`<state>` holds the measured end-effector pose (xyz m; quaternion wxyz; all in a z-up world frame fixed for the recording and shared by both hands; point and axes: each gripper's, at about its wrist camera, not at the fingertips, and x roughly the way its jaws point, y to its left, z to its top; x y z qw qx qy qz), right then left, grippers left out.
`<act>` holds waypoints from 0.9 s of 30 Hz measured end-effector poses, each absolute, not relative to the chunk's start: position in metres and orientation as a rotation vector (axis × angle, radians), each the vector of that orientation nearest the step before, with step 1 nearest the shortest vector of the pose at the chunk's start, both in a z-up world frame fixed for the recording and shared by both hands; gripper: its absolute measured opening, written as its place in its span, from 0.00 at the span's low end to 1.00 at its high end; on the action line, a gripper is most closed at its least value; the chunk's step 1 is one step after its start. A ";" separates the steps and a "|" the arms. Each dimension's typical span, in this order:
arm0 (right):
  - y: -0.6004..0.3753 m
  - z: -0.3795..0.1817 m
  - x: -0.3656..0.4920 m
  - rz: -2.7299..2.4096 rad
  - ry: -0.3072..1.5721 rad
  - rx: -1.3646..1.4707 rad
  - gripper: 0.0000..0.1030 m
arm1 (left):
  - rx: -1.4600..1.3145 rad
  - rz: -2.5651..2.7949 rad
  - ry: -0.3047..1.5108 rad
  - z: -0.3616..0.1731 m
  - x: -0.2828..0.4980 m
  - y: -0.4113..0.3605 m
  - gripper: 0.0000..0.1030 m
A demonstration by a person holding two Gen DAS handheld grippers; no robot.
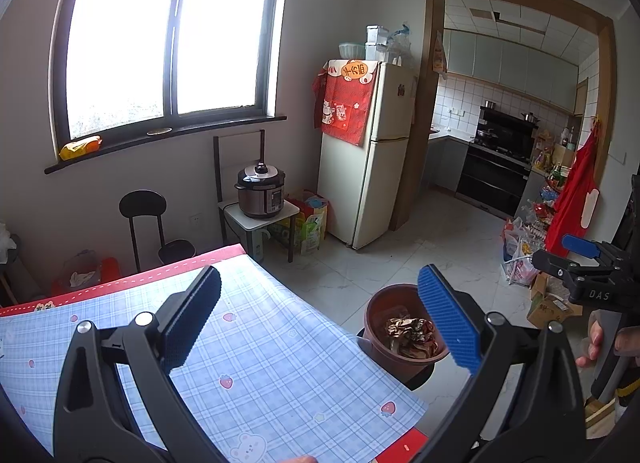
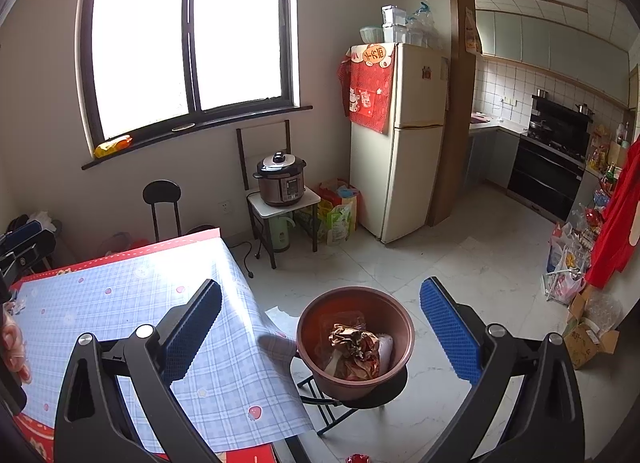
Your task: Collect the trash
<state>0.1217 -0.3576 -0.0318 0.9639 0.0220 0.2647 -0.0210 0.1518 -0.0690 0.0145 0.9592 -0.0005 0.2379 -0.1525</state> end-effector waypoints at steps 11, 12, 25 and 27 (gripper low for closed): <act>-0.359 -0.032 0.121 -0.050 0.537 0.047 0.95 | 0.005 -0.301 0.479 0.015 0.154 -0.072 0.94; -0.359 -0.032 0.121 -0.050 0.537 0.047 0.95 | 0.004 -0.301 0.478 0.015 0.154 -0.072 0.94; -0.359 -0.031 0.120 -0.049 0.537 0.047 0.95 | 0.007 -0.288 0.473 0.014 0.153 -0.074 0.94; -0.360 -0.031 0.120 -0.050 0.538 0.048 0.95 | 0.006 -0.288 0.475 0.014 0.153 -0.075 0.94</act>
